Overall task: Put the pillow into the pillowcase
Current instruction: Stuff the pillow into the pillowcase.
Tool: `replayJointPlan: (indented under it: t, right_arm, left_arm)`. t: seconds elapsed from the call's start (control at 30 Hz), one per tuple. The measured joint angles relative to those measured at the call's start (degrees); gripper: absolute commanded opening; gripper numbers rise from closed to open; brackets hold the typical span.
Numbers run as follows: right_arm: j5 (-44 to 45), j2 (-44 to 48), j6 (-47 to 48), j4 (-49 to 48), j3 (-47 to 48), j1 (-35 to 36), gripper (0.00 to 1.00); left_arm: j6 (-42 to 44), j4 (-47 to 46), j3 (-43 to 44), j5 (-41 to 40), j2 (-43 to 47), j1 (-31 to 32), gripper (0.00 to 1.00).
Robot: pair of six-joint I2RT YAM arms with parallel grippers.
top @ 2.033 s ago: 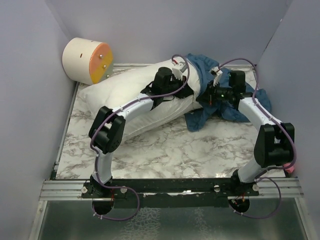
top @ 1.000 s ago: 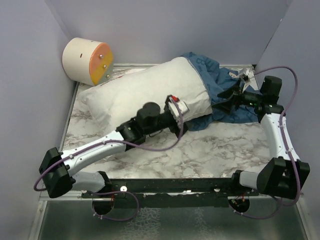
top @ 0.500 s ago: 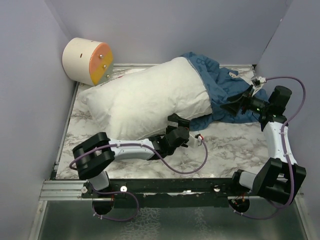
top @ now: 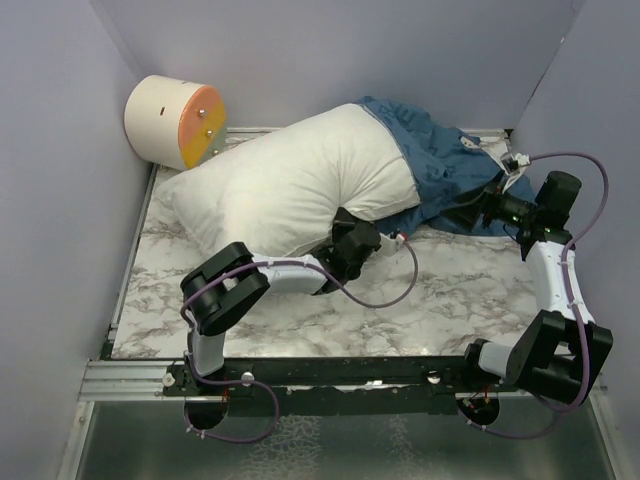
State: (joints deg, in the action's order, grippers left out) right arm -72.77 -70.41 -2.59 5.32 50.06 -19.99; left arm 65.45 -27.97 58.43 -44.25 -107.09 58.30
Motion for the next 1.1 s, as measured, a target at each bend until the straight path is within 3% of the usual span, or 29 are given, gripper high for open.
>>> replayJointPlan:
  t: [0.13, 0.33, 0.53, 0.77, 1.0, 1.1]
  right_arm:
    - [-0.98, 0.00, 2.10, 1.29, 0.04, 0.00, 0.81]
    - [-1.86, 0.48, 7.39, 5.66, 1.62, 0.00, 0.82]
    - [6.16, 2.69, 5.53, 6.32, 2.89, -0.26, 0.91]
    - [16.65, -0.68, -4.15, 1.44, 2.62, -2.01, 0.92]
    - [17.31, -6.21, -11.67, -6.29, 2.27, -1.01, 0.85]
    - [18.60, -10.01, -12.94, -6.71, 2.84, 1.51, 0.76]
  left_arm:
    - [-7.50, 11.10, 8.13, 2.99, 0.20, -1.64, 0.00]
    - [-23.50, 32.28, 23.78, 14.91, 2.51, -2.91, 0.00]
    - [-35.43, 46.27, 39.45, 25.99, 3.10, -4.39, 0.00]
    - [-43.15, 53.33, 45.18, 34.49, 3.10, -5.73, 0.00]
    - [-46.93, 53.81, 45.16, 39.67, 3.26, -6.99, 0.00]
    - [-48.06, 53.81, 44.85, 41.20, 3.91, -7.76, 0.00]
